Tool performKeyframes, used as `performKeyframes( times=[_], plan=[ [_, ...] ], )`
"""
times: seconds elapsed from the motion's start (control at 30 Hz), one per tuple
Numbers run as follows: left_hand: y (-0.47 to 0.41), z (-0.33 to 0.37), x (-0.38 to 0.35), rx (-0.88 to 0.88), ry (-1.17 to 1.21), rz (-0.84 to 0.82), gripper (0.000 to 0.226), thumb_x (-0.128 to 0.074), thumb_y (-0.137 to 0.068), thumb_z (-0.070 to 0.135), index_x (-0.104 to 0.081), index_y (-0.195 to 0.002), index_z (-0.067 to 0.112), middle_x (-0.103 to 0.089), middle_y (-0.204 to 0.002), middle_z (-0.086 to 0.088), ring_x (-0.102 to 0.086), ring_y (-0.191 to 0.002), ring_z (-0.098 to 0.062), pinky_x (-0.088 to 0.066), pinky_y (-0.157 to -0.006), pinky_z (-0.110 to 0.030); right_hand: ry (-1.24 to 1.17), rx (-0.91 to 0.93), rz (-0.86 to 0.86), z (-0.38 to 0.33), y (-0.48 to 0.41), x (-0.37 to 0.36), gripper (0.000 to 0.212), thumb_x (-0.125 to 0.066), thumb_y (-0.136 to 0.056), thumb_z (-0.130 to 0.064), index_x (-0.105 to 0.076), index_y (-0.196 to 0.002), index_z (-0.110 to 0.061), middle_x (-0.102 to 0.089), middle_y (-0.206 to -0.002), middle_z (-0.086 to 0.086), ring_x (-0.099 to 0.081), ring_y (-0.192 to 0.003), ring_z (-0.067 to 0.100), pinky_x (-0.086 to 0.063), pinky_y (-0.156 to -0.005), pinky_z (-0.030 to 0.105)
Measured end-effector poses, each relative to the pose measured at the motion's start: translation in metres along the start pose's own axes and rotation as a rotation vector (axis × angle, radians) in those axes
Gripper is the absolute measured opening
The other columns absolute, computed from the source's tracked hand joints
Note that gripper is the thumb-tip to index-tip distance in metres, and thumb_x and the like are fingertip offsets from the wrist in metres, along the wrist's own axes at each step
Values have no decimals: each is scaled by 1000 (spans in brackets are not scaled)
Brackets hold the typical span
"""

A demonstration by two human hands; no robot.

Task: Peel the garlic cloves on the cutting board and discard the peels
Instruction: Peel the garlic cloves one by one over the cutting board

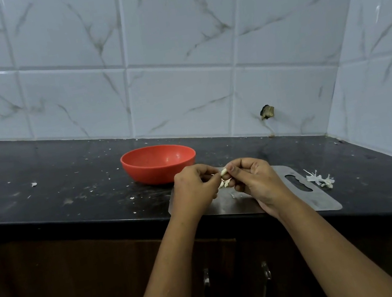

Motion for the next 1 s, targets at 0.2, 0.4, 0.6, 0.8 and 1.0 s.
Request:
performKeyframes(
  times=[0.2,0.4,0.6,0.8,1.0],
  plan=[
    [2,4,0,-23,46,-87,12,-67,-86,11,-74,-95,16,-72,-74,-3,-68,-61,-14,-59,-61,-27,-40,-16,18,2,0,1,10,-59,-93,-7,-68,-90,-4,-70,-74,5,-59,-60,7,-48,-56,17],
    [2,2,2,-7,125,-43,14,-70,-84,6,-74,-92,17,-73,-77,1,-69,-64,-11,-58,-61,-24,-30,-23,8,2,-1,1,7,-62,-91,-5,-69,-93,-6,-69,-73,2,-60,-63,7,-49,-59,18],
    [3,3,5,-11,203,-17,15,-69,-84,2,-75,-88,15,-73,-75,0,-67,-61,-6,-53,-58,-16,43,26,32,0,1,1,5,-70,-85,-10,-72,-85,-15,-68,-75,-1,-56,-65,6,-48,-61,18],
    [1,1,5,-17,180,-7,14,-70,-83,3,-75,-84,16,-73,-73,1,-68,-62,-8,-56,-61,-20,124,81,49,-1,3,-1,7,-70,-85,-7,-72,-83,-14,-71,-73,2,-60,-64,5,-47,-58,16],
    [0,-2,3,-78,1,43,28,-75,-81,11,-69,-72,37,-71,-70,8,-69,-65,-8,-60,-67,-37,177,65,50,0,3,-1,7,-69,-87,-8,-74,-85,-12,-73,-77,10,-61,-59,6,-49,-59,16]
  ],
)
Point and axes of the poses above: each hand's wrist, its own y-axis away from the middle knuckle, its own x-axis out of the back of the hand, z = x × y, the point moved 5 cm from there along -y, towards the middle knuckle
